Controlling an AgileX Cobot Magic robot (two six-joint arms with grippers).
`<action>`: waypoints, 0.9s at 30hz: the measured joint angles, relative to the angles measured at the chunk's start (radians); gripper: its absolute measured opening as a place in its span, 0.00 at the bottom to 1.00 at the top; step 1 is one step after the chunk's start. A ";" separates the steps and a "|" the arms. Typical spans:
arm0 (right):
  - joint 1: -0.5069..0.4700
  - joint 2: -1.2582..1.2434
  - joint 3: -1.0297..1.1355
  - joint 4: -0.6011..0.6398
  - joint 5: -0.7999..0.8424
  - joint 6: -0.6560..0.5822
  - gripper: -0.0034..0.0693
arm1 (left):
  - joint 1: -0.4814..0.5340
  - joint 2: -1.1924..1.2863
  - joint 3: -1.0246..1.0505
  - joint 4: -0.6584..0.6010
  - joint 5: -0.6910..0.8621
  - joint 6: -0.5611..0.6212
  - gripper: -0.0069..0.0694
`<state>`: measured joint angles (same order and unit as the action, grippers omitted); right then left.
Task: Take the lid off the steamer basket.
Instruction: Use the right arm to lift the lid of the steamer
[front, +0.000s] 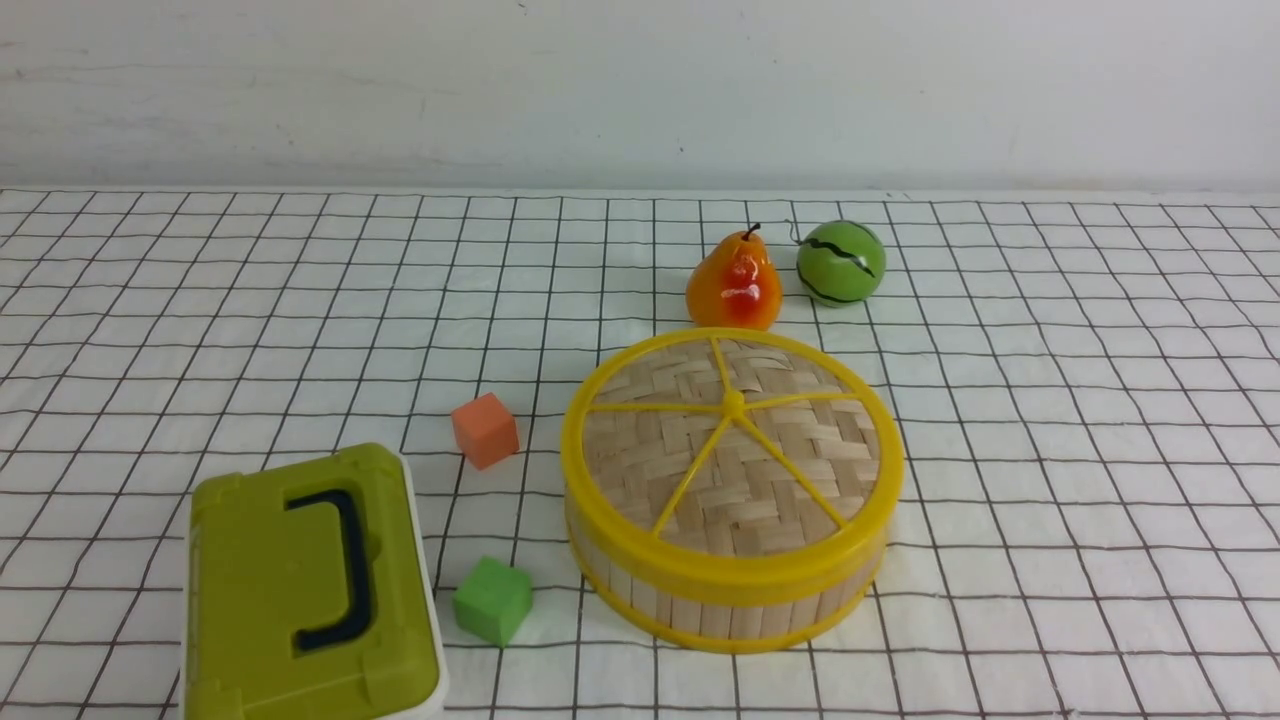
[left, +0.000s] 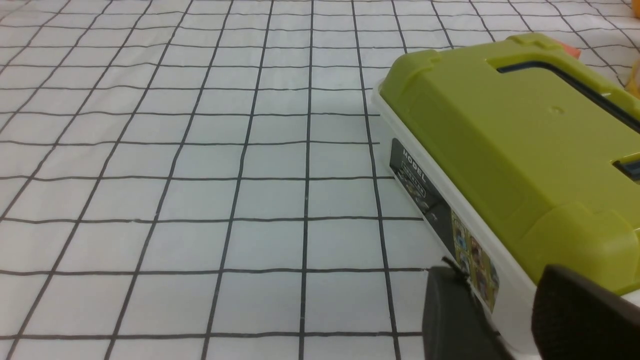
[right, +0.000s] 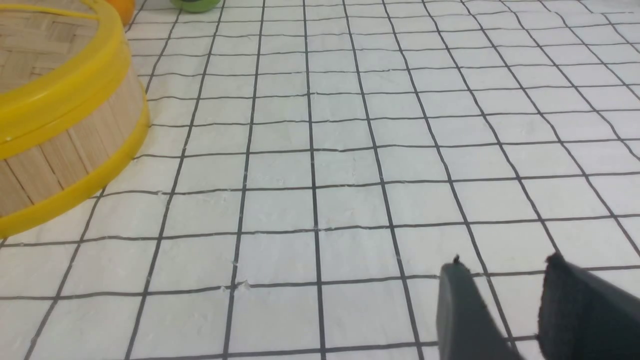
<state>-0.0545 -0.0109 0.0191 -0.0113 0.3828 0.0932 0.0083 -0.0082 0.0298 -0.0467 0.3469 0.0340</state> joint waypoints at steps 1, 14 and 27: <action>0.000 0.000 0.000 0.001 0.000 0.000 0.37 | 0.000 0.000 0.000 0.000 0.000 0.000 0.40; 0.000 0.000 0.006 0.673 0.022 0.120 0.37 | 0.000 0.000 0.000 0.000 0.000 0.000 0.40; 0.000 0.000 0.008 1.011 0.006 0.066 0.37 | 0.000 0.000 0.000 0.000 0.000 0.000 0.40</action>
<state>-0.0545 -0.0109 0.0275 0.9995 0.3887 0.1592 0.0083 -0.0082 0.0298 -0.0467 0.3469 0.0340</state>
